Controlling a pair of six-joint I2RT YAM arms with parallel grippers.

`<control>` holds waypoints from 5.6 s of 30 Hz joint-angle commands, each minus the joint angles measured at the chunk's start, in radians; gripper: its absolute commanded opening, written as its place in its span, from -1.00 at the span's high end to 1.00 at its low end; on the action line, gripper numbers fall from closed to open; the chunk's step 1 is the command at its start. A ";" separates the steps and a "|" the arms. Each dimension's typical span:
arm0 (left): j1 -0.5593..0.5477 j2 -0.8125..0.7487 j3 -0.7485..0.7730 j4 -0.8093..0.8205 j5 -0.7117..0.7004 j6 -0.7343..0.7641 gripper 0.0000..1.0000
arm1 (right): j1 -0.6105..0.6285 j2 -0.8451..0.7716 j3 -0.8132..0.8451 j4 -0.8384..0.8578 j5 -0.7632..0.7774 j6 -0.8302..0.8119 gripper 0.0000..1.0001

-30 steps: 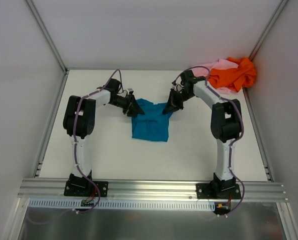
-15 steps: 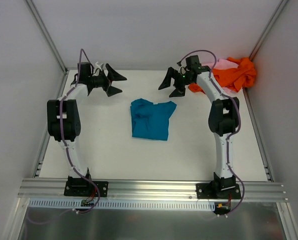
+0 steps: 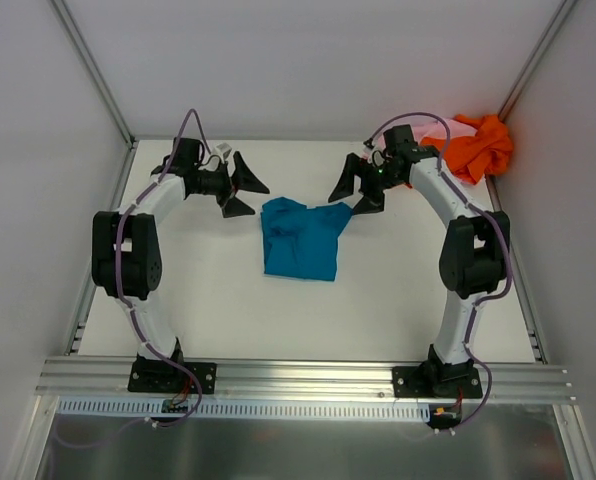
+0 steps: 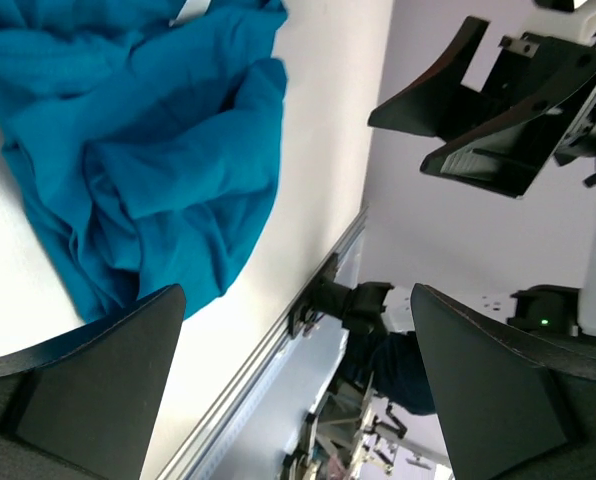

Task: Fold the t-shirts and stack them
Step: Smooth out wrinkles on the folded tshirt

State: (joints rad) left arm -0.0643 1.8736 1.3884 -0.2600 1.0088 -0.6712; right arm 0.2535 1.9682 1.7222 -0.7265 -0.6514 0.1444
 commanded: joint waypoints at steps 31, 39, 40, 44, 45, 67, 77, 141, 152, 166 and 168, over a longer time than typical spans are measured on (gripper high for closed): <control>-0.255 0.053 0.107 -0.214 -0.578 0.496 -0.97 | 0.024 0.167 0.051 0.090 -0.030 0.057 -0.50; -0.272 0.055 0.103 -0.180 -0.584 0.480 -0.97 | 0.026 0.189 0.086 0.070 -0.028 0.055 -0.48; -0.273 0.055 0.109 -0.180 -0.576 0.475 -0.97 | 0.026 0.190 0.086 0.071 -0.028 0.055 -0.47; -0.272 0.061 0.130 -0.189 -0.558 0.456 -0.85 | 0.026 0.195 0.086 0.072 -0.028 0.055 -0.43; -0.273 0.064 0.132 -0.194 -0.553 0.449 -0.86 | 0.027 0.196 0.085 0.075 -0.028 0.055 -0.43; -0.278 0.111 0.118 -0.131 -0.432 0.311 -0.16 | 0.033 0.187 0.022 0.127 -0.028 0.081 -0.28; -0.278 0.116 0.104 -0.130 -0.426 0.308 -0.18 | 0.039 0.196 0.002 0.127 -0.019 0.067 -0.37; -0.140 0.213 0.193 -0.067 -0.316 0.193 -0.97 | -0.039 0.236 0.092 0.150 0.024 0.049 0.99; -0.155 0.248 0.156 0.019 -0.237 0.125 -0.70 | -0.039 0.239 0.088 0.153 0.026 0.058 0.99; -0.134 0.197 0.294 -0.192 -0.299 0.236 -0.59 | -0.039 0.232 0.085 0.159 0.027 0.066 0.99; -0.134 0.191 0.310 -0.208 -0.299 0.240 -0.59 | -0.039 0.235 0.085 0.165 0.026 0.069 0.99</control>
State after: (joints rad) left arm -0.2073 2.1265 1.6524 -0.4038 0.7219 -0.4709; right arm 0.2203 2.2318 1.7638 -0.5720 -0.6250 0.2062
